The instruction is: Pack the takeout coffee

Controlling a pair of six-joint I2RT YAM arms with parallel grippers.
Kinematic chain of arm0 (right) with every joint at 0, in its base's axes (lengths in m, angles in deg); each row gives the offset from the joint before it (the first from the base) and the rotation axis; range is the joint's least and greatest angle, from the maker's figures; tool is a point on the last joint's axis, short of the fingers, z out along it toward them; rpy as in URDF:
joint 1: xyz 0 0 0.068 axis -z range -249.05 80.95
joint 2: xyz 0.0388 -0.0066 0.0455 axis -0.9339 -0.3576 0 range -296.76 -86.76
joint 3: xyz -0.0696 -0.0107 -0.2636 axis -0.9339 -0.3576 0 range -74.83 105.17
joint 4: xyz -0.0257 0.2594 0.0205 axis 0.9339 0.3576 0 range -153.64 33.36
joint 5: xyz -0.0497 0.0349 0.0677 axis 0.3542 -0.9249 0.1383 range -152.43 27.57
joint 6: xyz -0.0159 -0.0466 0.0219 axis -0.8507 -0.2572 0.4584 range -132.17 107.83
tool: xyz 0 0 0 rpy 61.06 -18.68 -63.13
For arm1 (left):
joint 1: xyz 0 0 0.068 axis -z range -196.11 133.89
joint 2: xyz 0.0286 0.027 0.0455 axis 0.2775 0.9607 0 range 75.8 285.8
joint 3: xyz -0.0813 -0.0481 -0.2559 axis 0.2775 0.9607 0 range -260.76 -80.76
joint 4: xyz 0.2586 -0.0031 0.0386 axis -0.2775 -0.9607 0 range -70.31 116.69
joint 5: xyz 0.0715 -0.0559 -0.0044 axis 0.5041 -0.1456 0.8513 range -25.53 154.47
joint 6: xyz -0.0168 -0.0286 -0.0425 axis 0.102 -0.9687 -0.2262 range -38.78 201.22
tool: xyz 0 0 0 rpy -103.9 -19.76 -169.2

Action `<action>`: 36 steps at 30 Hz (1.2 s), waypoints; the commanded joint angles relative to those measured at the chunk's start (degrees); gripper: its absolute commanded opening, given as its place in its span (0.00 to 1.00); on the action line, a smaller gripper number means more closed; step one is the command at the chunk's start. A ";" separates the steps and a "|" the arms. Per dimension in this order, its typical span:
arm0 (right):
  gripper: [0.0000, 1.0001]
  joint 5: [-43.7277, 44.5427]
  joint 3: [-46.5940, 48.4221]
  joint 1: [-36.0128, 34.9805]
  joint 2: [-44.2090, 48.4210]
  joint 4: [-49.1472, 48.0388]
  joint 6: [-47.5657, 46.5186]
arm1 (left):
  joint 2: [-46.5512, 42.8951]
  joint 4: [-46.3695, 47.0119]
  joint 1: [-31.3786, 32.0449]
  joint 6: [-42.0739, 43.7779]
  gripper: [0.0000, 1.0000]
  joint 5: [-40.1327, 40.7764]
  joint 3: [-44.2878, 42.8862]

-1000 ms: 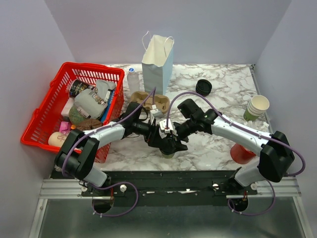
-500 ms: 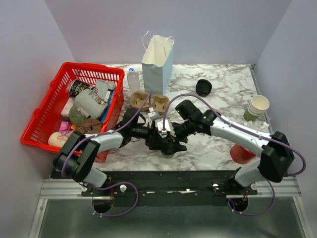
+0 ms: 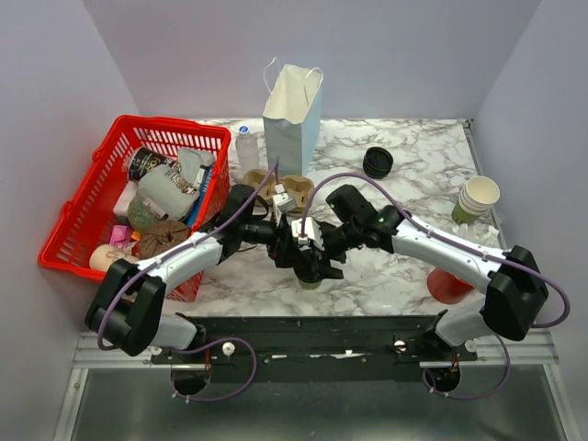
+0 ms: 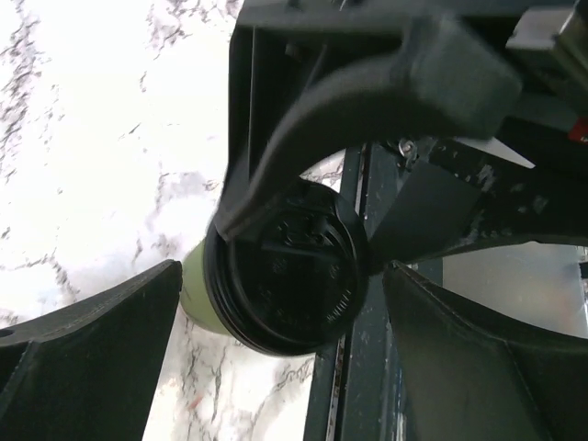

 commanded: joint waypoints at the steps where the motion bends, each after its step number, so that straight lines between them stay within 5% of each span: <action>1: 0.94 11.53 -3.58 0.77 -3.13 2.96 -3.15 | -2.14 -7.08 -0.49 3.62 0.98 2.11 -3.72; 16: 0.91 12.23 0.99 0.77 -10.25 3.57 -8.07 | -9.61 -38.89 -13.22 16.28 0.98 6.08 -21.83; 29: 0.85 7.76 14.78 0.77 -22.11 2.78 -7.11 | -13.04 -39.88 -18.77 11.72 0.98 9.50 -31.60; 36: 0.83 2.39 33.76 0.69 -35.03 6.38 -2.46 | -13.40 -40.14 -20.27 10.48 0.99 10.03 -32.74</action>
